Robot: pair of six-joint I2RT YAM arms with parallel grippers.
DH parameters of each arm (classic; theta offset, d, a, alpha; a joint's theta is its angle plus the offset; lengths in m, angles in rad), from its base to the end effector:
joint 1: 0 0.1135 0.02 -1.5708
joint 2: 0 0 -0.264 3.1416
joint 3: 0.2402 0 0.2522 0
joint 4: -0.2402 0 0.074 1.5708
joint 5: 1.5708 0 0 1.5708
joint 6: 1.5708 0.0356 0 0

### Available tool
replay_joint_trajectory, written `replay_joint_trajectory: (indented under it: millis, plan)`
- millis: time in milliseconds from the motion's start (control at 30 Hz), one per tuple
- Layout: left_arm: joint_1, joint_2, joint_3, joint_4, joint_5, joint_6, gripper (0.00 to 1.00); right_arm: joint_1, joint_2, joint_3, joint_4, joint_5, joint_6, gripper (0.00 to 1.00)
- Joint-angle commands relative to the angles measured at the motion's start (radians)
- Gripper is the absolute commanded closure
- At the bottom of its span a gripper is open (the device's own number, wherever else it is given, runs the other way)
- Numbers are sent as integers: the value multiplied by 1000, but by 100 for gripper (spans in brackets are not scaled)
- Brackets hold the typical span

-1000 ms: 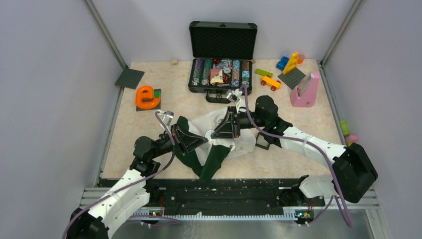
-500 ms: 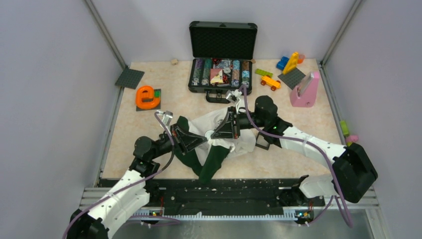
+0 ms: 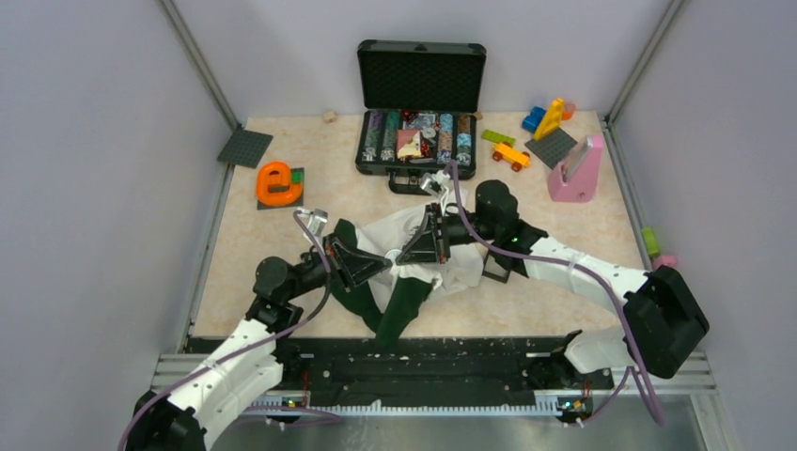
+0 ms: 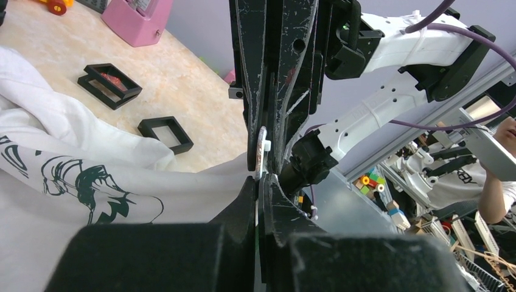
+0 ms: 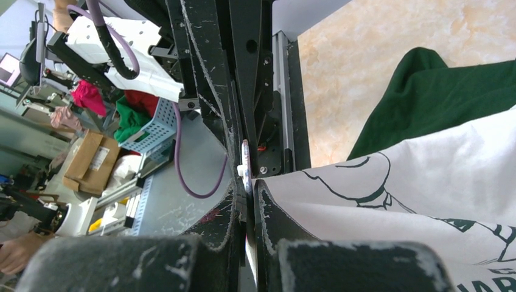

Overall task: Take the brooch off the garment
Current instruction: Remove the brooch from the clothes.

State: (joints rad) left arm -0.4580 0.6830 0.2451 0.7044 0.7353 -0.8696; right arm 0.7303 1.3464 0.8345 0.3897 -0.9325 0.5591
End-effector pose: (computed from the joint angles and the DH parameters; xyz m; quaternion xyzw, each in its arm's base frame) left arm 0.1324 -0.0919 0.2570 0.1639 0.6128 -0.6288 0.4498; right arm 0.2035 0.2206 0.2916 -0.3540 0.6411 0.6248 0.2707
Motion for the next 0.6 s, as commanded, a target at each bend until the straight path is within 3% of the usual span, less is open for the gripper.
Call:
replay_joint_trajectory:
  millis: [0, 267, 567]
  plan:
    - [-6, -33, 8, 113, 41, -11, 100, 9, 19, 58, -50, 74, -36, 100]
    - [-13, -61, 12, 100, 65, 43, 100, 9, 55, 79, -95, 122, -22, 96]
    - [-82, -73, 53, -51, 14, 187, 100, 10, 109, 111, -131, 130, -32, 95]
